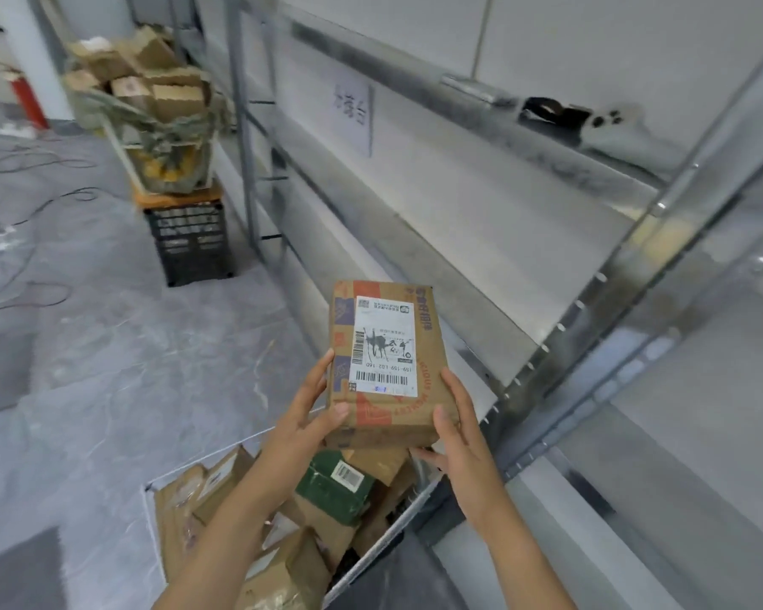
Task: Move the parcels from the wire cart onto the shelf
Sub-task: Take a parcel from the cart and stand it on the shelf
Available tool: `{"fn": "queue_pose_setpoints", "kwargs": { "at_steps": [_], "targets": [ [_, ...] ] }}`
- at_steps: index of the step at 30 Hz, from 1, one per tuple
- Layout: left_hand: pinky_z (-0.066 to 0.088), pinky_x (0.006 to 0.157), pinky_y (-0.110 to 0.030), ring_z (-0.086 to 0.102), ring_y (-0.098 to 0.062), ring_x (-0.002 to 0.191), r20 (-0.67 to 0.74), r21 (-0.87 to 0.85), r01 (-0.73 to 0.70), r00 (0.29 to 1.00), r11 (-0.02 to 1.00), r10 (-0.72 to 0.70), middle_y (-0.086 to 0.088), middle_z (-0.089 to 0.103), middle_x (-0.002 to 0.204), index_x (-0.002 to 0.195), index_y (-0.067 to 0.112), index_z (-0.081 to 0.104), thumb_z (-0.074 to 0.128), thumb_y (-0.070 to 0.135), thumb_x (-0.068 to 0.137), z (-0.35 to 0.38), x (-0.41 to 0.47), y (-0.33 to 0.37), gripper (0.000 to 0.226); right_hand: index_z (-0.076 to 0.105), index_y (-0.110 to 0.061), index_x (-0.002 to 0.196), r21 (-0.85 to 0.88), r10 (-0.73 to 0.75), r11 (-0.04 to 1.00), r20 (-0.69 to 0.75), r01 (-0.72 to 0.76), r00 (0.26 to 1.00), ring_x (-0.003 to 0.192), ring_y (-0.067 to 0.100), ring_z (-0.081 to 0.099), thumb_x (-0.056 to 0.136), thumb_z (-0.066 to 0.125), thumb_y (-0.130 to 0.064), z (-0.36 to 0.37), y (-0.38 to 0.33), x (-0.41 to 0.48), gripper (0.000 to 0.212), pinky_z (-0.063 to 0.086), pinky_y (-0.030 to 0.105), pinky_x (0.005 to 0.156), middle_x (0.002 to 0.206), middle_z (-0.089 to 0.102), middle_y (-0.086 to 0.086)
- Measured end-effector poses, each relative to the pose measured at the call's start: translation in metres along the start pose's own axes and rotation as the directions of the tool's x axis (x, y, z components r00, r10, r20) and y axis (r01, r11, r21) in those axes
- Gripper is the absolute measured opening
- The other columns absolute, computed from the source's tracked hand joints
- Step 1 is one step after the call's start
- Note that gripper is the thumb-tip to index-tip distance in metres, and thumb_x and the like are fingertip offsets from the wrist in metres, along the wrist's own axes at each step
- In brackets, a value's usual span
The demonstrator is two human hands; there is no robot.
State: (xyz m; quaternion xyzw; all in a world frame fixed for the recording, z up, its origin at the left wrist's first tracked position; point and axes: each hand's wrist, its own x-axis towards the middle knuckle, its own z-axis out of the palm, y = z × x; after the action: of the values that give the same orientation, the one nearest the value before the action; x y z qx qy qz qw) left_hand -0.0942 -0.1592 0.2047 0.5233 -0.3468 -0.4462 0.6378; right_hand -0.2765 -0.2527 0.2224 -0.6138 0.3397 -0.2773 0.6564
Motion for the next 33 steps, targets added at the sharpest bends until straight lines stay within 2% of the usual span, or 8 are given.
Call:
{"fn": "queue_pose_setpoints", "kwargs": {
  "at_steps": [3, 5, 8, 10, 15, 18, 26, 33],
  "targets": [
    [0.050, 0.094, -0.045, 0.058, -0.016, 0.117, 0.125, 0.000, 0.025, 0.992, 1.000, -0.024, 0.012, 0.046, 0.140, 0.130, 0.061, 0.033, 0.074, 0.066, 0.059, 0.005, -0.011, 0.002, 0.082, 0.037, -0.060, 0.128, 0.011, -0.011, 1.000, -0.130, 0.012, 0.991, 0.115, 0.000, 0.057, 0.088, 0.050, -0.044, 0.004, 0.005, -0.035, 0.046, 0.048, 0.044, 0.101, 0.124, 0.057, -0.028],
    [0.052, 0.093, -0.040, 0.059, -0.018, 0.116, 0.216, -0.011, 0.036, 0.976, 0.999, -0.033, 0.015, 0.051, 0.136, 0.129, 0.062, 0.035, 0.075, 0.063, 0.060, 0.013, -0.021, 0.000, 0.079, 0.038, -0.062, 0.127, 0.003, -0.026, 1.000, -0.216, 0.027, 0.976, 0.119, 0.006, 0.056, 0.083, 0.062, -0.048, 0.007, 0.010, -0.060, 0.052, 0.047, 0.045, 0.103, 0.129, 0.055, -0.022],
    [0.049, 0.095, -0.045, 0.058, -0.018, 0.117, 0.315, -0.009, 0.070, 0.947, 0.997, -0.064, 0.017, 0.054, 0.133, 0.128, 0.062, 0.036, 0.075, 0.062, 0.061, 0.028, -0.034, -0.007, 0.078, 0.038, -0.060, 0.129, -0.043, -0.062, 0.998, -0.330, 0.051, 0.942, 0.123, 0.008, 0.053, 0.078, 0.072, -0.048, 0.006, 0.016, -0.098, 0.063, 0.045, 0.043, 0.105, 0.134, 0.053, -0.015],
    [0.050, 0.095, -0.045, 0.058, -0.017, 0.117, 0.378, -0.012, 0.093, 0.922, 0.996, -0.082, 0.014, 0.054, 0.134, 0.129, 0.061, 0.036, 0.077, 0.061, 0.059, 0.042, -0.041, -0.010, 0.080, 0.038, -0.061, 0.128, -0.055, -0.077, 0.997, -0.397, 0.059, 0.915, 0.123, 0.005, 0.053, 0.080, 0.071, -0.038, 0.003, 0.017, -0.122, 0.063, 0.046, 0.037, 0.104, 0.134, 0.054, -0.018],
    [0.054, 0.087, -0.029, 0.060, -0.016, 0.115, 0.515, -0.025, 0.132, 0.851, 0.991, -0.100, 0.011, 0.058, 0.131, 0.124, 0.061, 0.042, 0.080, 0.059, 0.055, 0.090, -0.062, -0.013, 0.079, 0.034, -0.053, 0.132, -0.064, -0.112, 0.994, -0.567, 0.092, 0.816, 0.124, 0.003, 0.052, 0.082, 0.072, -0.020, -0.013, 0.017, -0.182, 0.070, 0.049, 0.022, 0.096, 0.137, 0.050, -0.019],
    [0.054, 0.086, -0.032, 0.060, -0.016, 0.115, 0.590, -0.003, 0.144, 0.799, 0.990, -0.115, 0.010, 0.059, 0.129, 0.124, 0.062, 0.041, 0.080, 0.063, 0.052, 0.123, -0.076, -0.017, 0.082, 0.033, -0.057, 0.131, -0.085, -0.116, 0.993, -0.647, 0.080, 0.753, 0.121, 0.004, 0.053, 0.084, 0.072, -0.018, -0.025, 0.020, -0.219, 0.072, 0.049, 0.024, 0.097, 0.135, 0.050, -0.024],
    [0.046, 0.096, -0.042, 0.057, -0.011, 0.117, 0.764, 0.055, 0.155, 0.630, 0.986, -0.141, 0.018, 0.052, 0.135, 0.127, 0.065, 0.034, 0.075, 0.070, 0.050, 0.228, -0.147, -0.025, 0.087, 0.030, -0.057, 0.132, -0.142, -0.148, 0.988, -0.793, 0.057, 0.591, 0.116, 0.007, 0.055, 0.086, 0.071, -0.013, -0.065, 0.019, -0.345, 0.076, 0.050, 0.016, 0.083, 0.135, 0.047, -0.022],
    [0.056, 0.073, -0.028, 0.062, -0.012, 0.110, 0.851, 0.064, 0.169, 0.505, 0.984, -0.142, 0.015, 0.055, 0.132, 0.128, 0.058, 0.034, 0.076, 0.070, 0.046, 0.325, -0.247, -0.041, 0.093, 0.030, -0.050, 0.135, -0.161, -0.158, 0.986, -0.885, 0.031, 0.439, 0.118, 0.008, 0.052, 0.087, 0.069, -0.009, -0.101, 0.028, -0.479, 0.074, 0.047, 0.012, 0.083, 0.136, 0.048, -0.016]
  ]
}}
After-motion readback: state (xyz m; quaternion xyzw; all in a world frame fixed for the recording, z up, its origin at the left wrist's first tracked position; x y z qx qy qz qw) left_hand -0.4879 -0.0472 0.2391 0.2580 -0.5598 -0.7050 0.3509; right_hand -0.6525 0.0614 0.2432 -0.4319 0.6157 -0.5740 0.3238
